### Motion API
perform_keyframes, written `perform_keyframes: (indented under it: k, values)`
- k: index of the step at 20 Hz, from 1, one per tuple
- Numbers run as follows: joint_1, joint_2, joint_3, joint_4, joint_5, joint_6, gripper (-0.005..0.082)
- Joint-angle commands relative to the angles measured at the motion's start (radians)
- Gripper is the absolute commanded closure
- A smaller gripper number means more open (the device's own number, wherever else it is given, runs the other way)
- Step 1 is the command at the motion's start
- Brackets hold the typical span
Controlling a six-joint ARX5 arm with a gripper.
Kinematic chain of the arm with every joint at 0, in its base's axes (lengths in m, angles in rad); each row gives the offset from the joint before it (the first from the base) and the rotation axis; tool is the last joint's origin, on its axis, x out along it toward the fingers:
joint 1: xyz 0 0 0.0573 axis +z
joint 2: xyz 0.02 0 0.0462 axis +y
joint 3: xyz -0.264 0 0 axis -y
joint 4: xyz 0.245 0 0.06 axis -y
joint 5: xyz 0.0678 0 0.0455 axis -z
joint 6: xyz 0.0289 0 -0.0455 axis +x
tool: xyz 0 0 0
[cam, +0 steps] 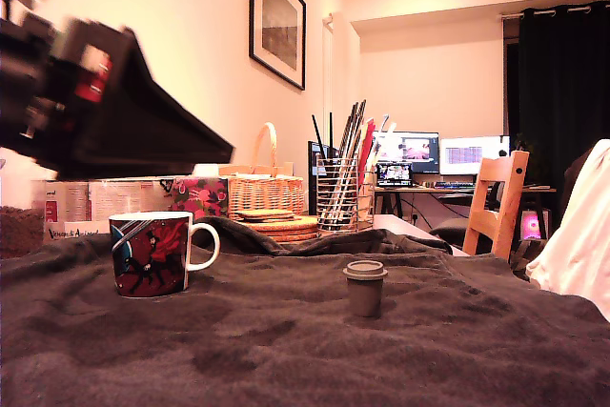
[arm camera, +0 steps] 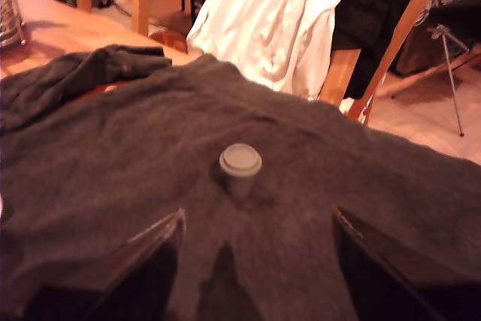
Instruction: Pick up the coffee capsules on the table and drop them inside the coffee cup
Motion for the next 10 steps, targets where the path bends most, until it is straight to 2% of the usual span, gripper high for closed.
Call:
perform_keyframes:
  k: [1,10]
  values:
    - [-0.003,0.045,-0.019,0.064,0.002,0.005,0.0203]
    - [-0.026,0.266,-0.014,0.302,0.001,0.004,0.0203]
